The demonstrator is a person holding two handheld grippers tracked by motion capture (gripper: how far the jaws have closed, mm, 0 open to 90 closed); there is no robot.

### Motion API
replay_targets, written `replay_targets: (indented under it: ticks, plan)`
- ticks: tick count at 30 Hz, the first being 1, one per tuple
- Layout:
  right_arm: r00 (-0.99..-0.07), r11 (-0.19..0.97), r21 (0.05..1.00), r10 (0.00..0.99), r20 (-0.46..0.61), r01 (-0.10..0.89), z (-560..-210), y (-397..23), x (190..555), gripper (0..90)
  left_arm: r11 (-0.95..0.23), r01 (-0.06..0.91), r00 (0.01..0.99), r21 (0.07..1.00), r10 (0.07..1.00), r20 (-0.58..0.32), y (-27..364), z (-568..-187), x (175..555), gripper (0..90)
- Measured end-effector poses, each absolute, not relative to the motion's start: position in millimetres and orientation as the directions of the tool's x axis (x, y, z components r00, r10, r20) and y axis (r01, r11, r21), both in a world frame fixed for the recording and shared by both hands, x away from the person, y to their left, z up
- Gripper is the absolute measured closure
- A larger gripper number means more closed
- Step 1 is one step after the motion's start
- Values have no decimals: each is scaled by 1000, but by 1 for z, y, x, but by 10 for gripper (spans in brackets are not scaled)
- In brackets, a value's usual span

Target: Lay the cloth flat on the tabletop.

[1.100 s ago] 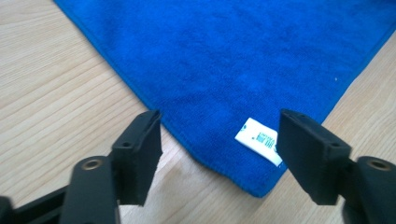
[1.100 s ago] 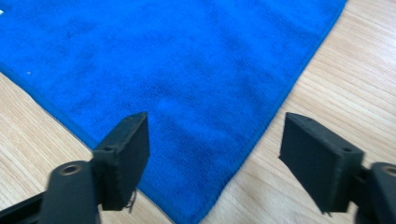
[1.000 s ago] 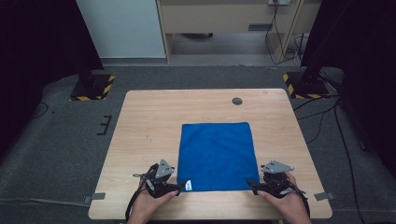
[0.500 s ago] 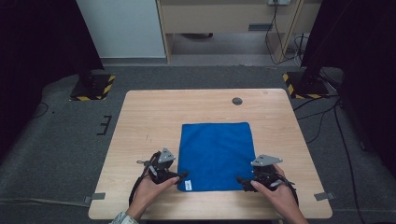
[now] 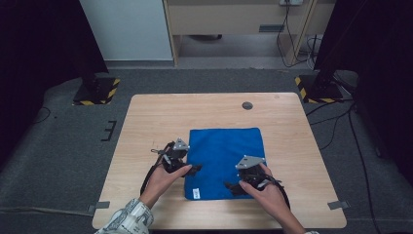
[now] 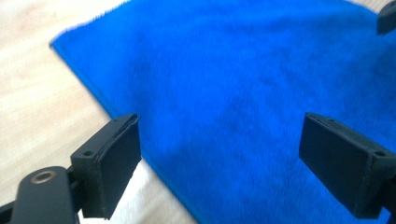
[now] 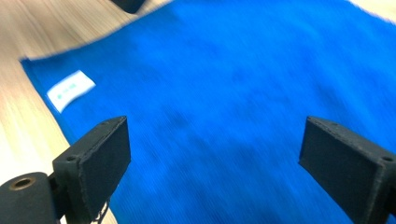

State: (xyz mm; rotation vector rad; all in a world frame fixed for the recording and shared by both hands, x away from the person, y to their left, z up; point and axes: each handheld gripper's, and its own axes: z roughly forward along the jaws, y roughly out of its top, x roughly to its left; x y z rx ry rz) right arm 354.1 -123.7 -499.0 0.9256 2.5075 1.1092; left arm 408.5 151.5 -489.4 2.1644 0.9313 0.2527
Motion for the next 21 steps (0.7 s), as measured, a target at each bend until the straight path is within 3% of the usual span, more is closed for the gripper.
replay_targets:
  ticks: [10, 21]
  plan:
    - [-817, 533, 755, 576, 7, 382, -490, -92, 359, 94, -493, 520, 732, 697, 678, -66, 149, -472, 429, 109]
    - [-841, 552, 750, 540, 12, 365, -489, -74, 358, 106, -432, 551, 693, 715, 714, -103, 161, -466, 438, 113]
